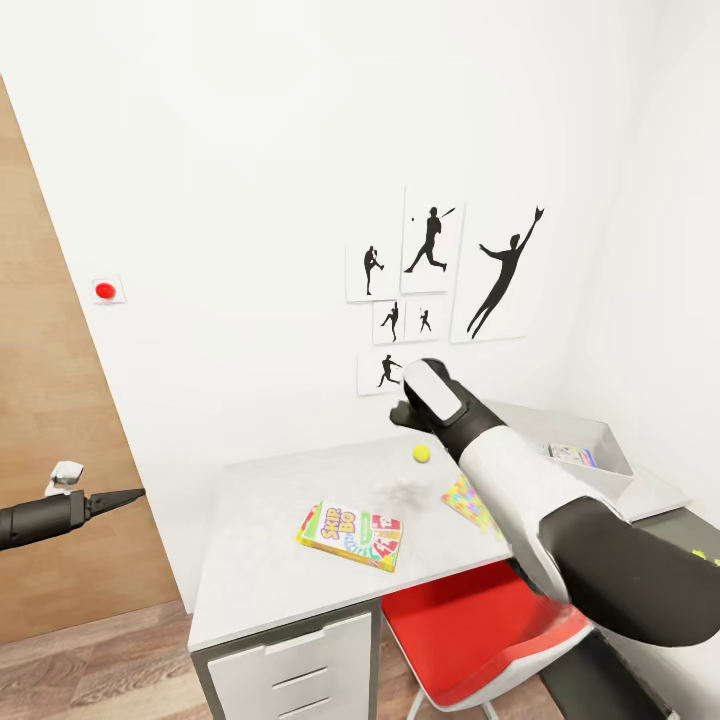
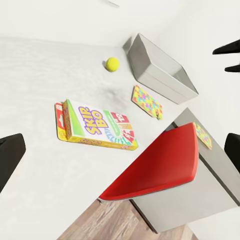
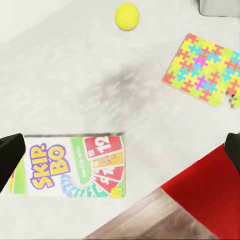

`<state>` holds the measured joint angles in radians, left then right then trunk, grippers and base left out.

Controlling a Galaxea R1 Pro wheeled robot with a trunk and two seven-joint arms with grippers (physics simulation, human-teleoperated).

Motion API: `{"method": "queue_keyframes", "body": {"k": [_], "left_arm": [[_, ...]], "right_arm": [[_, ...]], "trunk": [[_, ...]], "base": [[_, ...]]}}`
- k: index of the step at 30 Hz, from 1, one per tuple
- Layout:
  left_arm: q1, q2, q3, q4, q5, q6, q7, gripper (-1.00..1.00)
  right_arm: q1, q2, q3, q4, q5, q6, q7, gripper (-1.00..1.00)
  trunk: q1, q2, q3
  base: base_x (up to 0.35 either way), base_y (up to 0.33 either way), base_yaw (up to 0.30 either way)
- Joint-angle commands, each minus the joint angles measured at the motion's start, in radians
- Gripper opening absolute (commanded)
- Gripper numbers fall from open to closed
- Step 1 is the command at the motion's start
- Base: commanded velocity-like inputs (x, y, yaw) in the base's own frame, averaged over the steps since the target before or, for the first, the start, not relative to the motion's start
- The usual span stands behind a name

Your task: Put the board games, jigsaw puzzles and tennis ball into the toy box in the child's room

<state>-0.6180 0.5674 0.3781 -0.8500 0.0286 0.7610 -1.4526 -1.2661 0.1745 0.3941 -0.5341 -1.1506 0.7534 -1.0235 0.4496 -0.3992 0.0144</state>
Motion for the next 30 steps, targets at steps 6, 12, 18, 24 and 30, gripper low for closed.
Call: {"method": "queue_keyframes", "body": {"k": [6, 12, 18, 24, 30], "left_arm": [[0.000, 0.001, 0.001, 0.000, 0.001, 0.011, -0.003, 1.00], [0.000, 0.002, 0.001, 0.000, 0.001, 0.011, -0.002, 1.00], [0.000, 0.003, 0.001, 0.000, 0.000, 0.009, -0.001, 1.00], [0.000, 0.007, 0.001, 0.000, 0.000, 0.009, 0.000, 1.00], [-0.001, 0.006, 0.001, 0.000, -0.002, 0.011, 0.003, 1.00]], "right_arm": [[-0.037, 0.000, -0.003, 0.116, -0.019, 0.004, -0.004, 1.00], [-0.030, 0.000, 0.001, 0.168, -0.021, -0.031, 0.010, 1.00], [-0.027, 0.000, 0.008, 0.210, -0.015, -0.073, 0.126, 1.00], [-0.027, 0.000, 0.012, 0.215, -0.013, -0.091, 0.172, 1.00], [-0.027, 0.000, 0.012, 0.216, -0.013, -0.094, 0.179, 1.00]], "trunk": [[0.000, -0.001, -0.001], [0.000, -0.001, -0.001], [0.000, -0.001, -0.001], [0.000, -0.001, -0.001], [0.000, -0.001, -0.003]], "base": [[0.000, 0.000, 0.000], [0.000, 0.000, 0.000], [0.000, 0.000, 0.000], [0.000, 0.000, 0.000], [0.000, 0.135, 0.000]]}}
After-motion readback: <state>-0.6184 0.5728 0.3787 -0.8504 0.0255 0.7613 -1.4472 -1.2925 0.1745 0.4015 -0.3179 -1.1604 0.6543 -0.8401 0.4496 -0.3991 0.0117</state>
